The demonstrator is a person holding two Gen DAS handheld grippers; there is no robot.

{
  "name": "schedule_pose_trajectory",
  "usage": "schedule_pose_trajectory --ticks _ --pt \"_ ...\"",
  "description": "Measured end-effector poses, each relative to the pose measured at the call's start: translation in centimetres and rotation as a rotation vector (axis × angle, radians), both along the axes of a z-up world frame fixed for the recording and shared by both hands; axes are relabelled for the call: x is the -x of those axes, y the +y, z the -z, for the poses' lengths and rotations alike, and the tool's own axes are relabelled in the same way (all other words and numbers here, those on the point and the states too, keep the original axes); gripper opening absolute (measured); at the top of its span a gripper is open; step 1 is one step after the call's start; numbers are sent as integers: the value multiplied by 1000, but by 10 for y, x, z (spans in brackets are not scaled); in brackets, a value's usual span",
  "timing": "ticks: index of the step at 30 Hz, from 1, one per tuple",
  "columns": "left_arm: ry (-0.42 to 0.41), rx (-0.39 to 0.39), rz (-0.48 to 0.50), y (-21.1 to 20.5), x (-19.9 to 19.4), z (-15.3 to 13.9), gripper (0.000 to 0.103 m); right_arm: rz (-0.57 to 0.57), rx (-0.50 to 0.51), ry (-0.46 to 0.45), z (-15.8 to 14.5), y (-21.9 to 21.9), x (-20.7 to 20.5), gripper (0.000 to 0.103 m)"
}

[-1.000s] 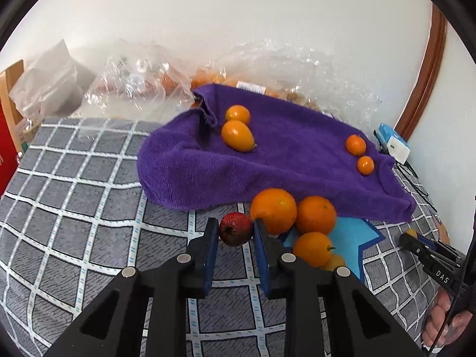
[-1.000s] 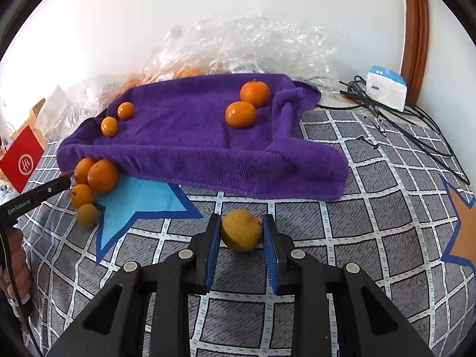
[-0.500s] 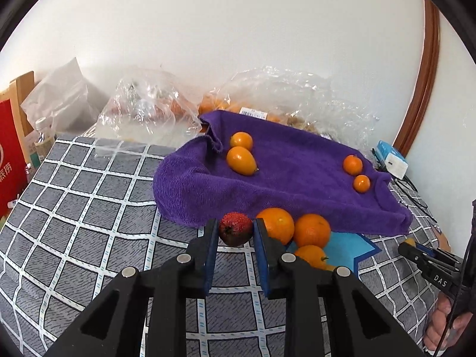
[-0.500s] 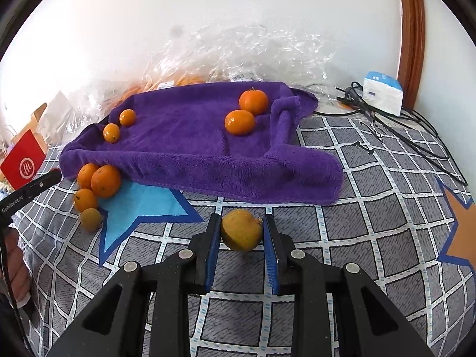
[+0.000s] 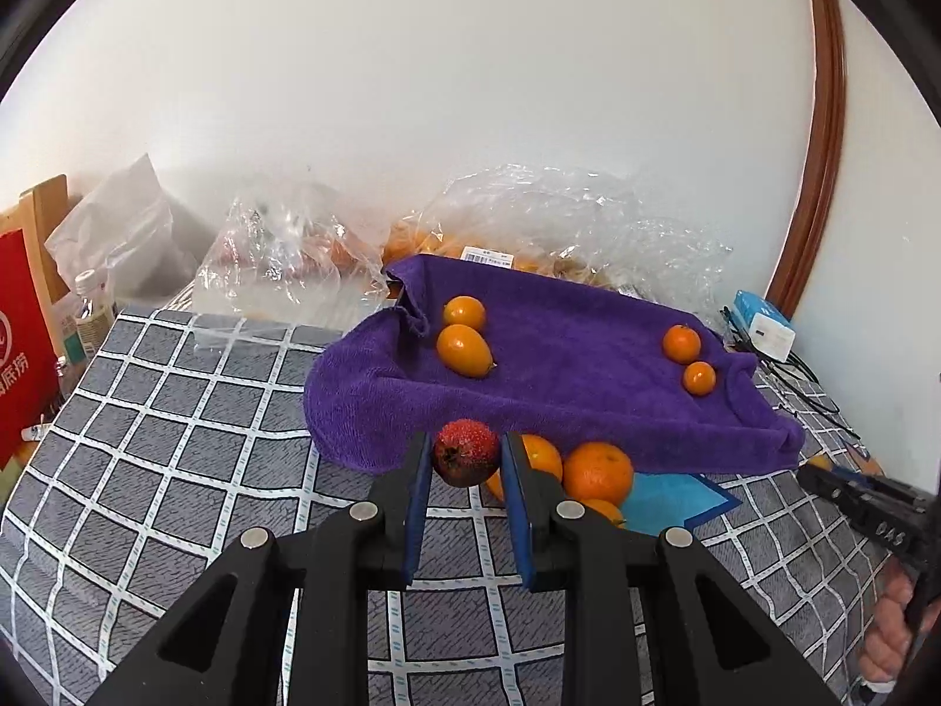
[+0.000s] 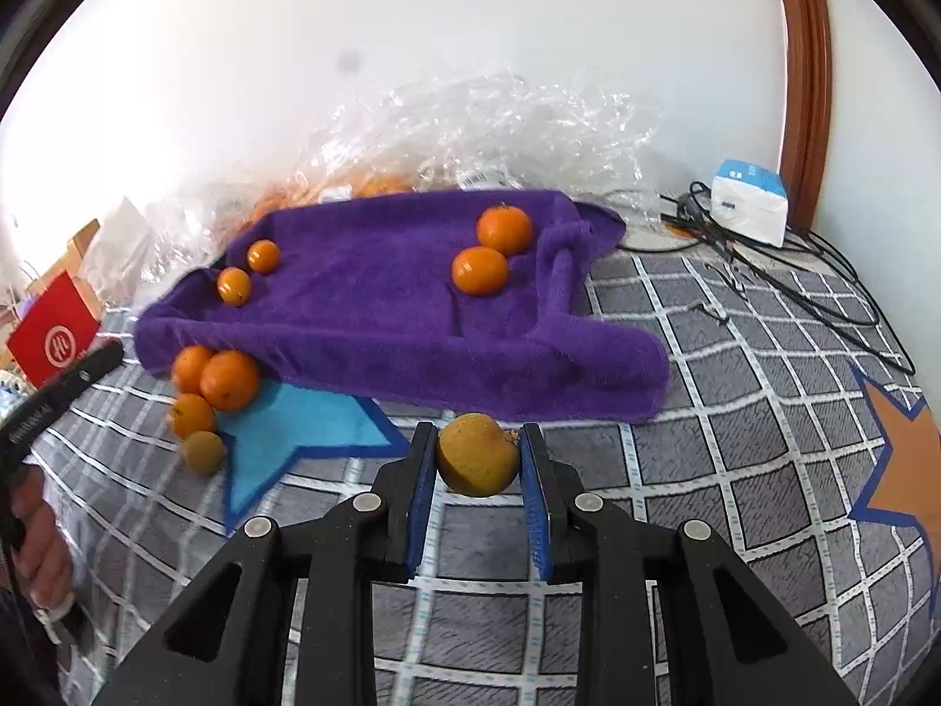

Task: Organize fruits
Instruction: 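Lift the red apple and yellowish fruit and carry both over the purple towel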

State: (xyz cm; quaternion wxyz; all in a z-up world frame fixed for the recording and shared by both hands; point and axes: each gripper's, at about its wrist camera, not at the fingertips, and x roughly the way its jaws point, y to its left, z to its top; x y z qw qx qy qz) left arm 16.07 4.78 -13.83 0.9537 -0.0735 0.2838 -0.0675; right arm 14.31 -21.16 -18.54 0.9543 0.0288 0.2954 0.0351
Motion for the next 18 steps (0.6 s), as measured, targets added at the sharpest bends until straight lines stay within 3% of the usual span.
schedule_pose_trajectory --ticks 4,8,12,18 --pt "-43 12 6 6 10 -19 23 1 17 -38 -27 2 0 28" --pt "-70 -23 -22 11 11 -43 23 3 -5 -67 -48 1 -9 28" --pt "-84 -23 -47 18 -6 -64 23 22 -24 -78 -62 -4 -28 28" --pt "-78 10 -72 17 -42 -72 23 49 -27 -86 -77 -7 -61 28"
